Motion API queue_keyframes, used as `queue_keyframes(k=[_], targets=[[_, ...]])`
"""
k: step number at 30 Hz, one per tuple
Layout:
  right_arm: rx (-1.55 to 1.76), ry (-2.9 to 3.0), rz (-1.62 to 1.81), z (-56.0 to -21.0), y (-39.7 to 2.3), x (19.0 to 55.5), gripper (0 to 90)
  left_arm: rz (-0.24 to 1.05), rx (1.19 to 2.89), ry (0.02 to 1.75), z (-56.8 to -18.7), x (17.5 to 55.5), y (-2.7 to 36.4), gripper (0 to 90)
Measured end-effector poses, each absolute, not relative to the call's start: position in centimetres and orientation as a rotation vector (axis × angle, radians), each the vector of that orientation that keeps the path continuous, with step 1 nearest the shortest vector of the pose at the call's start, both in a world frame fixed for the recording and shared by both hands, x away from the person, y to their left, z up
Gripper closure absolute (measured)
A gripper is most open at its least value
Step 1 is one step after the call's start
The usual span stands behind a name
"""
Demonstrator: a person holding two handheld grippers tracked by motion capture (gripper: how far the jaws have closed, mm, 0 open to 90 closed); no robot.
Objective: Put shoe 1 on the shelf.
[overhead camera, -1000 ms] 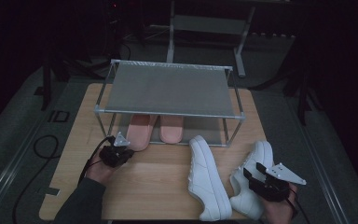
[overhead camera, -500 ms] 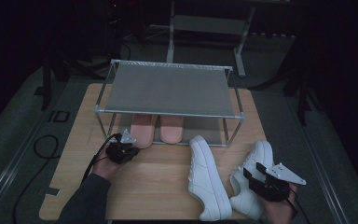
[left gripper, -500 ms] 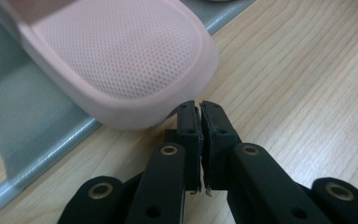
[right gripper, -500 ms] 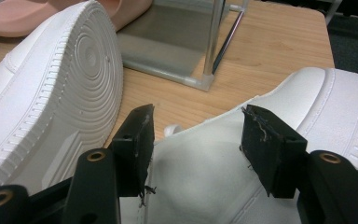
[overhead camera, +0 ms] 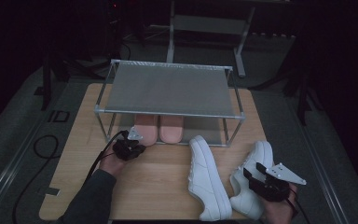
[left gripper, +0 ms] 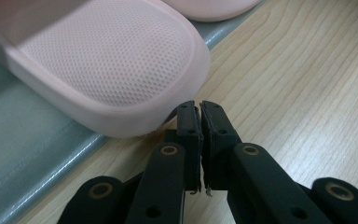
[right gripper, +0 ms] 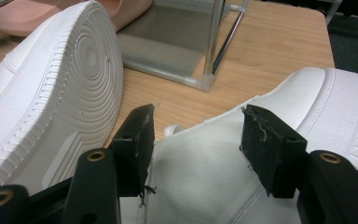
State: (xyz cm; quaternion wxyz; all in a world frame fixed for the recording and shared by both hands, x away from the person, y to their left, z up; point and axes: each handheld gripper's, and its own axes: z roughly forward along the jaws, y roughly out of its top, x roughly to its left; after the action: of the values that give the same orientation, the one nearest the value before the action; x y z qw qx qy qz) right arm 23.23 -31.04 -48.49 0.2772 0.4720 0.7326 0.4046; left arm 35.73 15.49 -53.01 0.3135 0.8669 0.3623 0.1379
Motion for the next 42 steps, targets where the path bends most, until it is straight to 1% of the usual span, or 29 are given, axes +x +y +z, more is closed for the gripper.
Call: queue_keyframes(k=[21,33,36,40,42], targets=[[1.268,1.967,1.087,-48.5,-31.1,23.2,43.4,0.349,2.300,0.953,-53.1,37.3,14.7,86.5],[1.267,1.967,1.088,-48.5,-31.0,23.3,43.5,0.340,2.284,0.984,-53.5,38.1,14.6,85.5],[1.270,1.966,1.089,-48.5,-31.1,23.2,43.5,0.344,2.283,0.988,-53.4,38.0,14.5,81.8],[1.269,1.966,1.088,-48.5,-31.1,23.2,43.5,0.342,2.259,0.969,-52.8,37.2,14.4,79.6],[1.268,1.966,1.087,-48.5,-31.1,23.2,43.5,0.342,2.244,0.952,-52.2,36.5,14.2,74.7]])
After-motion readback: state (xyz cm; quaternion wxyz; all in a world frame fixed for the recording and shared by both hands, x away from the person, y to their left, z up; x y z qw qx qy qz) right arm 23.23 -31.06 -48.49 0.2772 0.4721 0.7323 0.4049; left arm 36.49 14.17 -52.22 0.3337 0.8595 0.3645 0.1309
